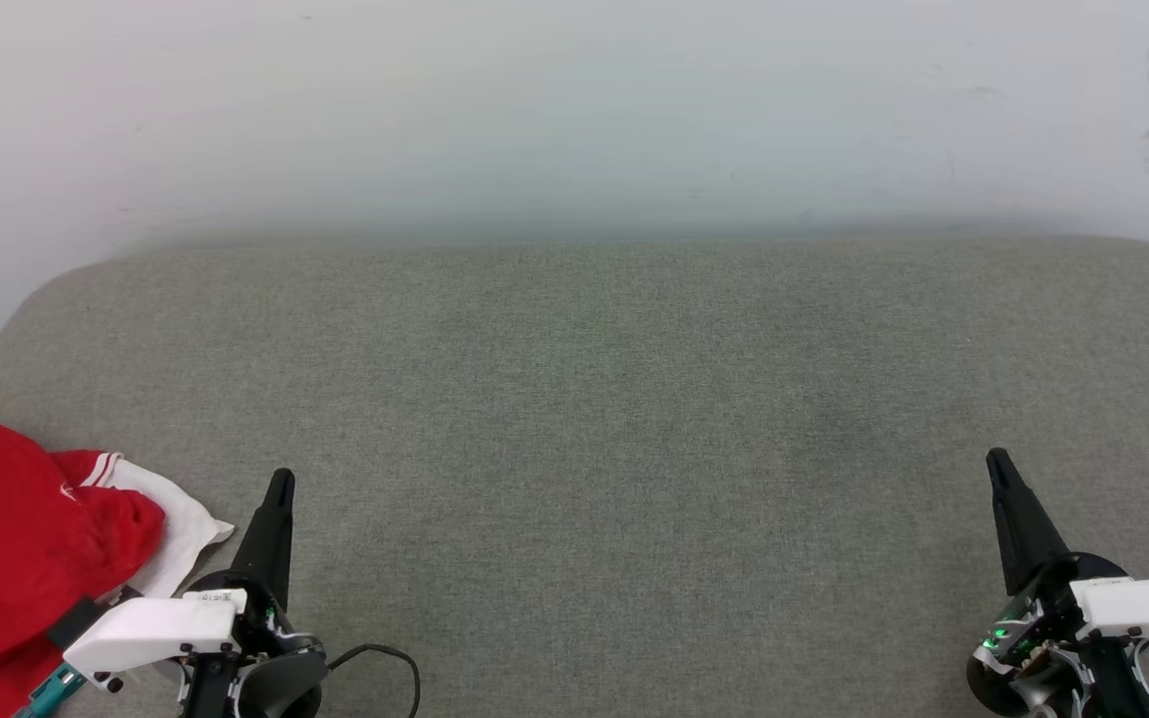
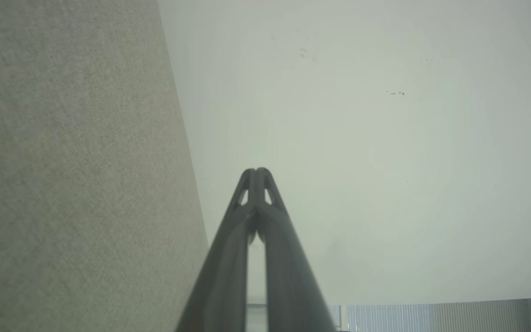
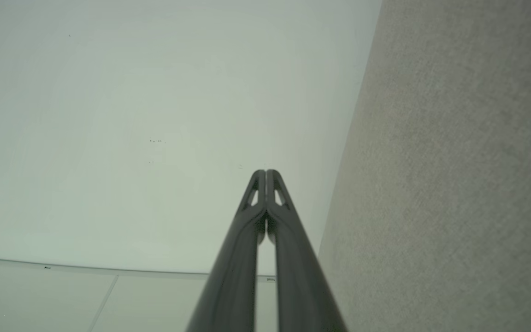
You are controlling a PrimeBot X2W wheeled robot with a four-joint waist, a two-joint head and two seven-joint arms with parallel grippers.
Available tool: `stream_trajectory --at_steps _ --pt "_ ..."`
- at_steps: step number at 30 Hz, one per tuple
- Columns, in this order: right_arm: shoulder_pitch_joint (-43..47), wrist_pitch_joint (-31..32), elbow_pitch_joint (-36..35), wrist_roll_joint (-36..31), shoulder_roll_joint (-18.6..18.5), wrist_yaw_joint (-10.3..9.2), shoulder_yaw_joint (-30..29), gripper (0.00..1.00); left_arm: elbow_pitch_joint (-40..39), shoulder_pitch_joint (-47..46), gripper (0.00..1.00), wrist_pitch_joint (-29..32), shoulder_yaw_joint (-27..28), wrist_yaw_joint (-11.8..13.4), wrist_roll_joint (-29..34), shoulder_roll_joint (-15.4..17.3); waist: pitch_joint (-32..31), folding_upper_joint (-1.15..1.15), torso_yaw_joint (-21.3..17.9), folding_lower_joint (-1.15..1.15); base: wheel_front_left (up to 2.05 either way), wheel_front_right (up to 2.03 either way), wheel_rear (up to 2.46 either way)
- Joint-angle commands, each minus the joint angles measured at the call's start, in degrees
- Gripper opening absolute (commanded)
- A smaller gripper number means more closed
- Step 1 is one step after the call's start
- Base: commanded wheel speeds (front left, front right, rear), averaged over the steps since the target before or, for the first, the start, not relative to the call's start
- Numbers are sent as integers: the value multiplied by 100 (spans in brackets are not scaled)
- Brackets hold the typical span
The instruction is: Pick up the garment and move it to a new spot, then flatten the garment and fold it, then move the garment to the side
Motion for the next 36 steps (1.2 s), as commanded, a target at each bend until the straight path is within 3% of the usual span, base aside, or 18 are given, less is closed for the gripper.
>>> stream_trajectory --at_steps 1,28,29,36 --pt "-70 -5 3 23 -5 -2 5 0 -6 -34 0 25 10 -9 2 -9 0 0 0 0 0 0 0" --pt "8 -3 7 -2 1 0 0 0 10 5 0 -4 -8 0 2 -1 0 0 0 0 0 0 0" --pt "33 -7 35 -2 3 -1 4 100 44 22 100 -8 -17 1 4 -2 0 0 0 0 0 0 0" --pt "148 -147 -65 -34 6 -1 98 100 -20 84 100 -139 -200 1 80 -7 5 0 -12 0 0 0 0"
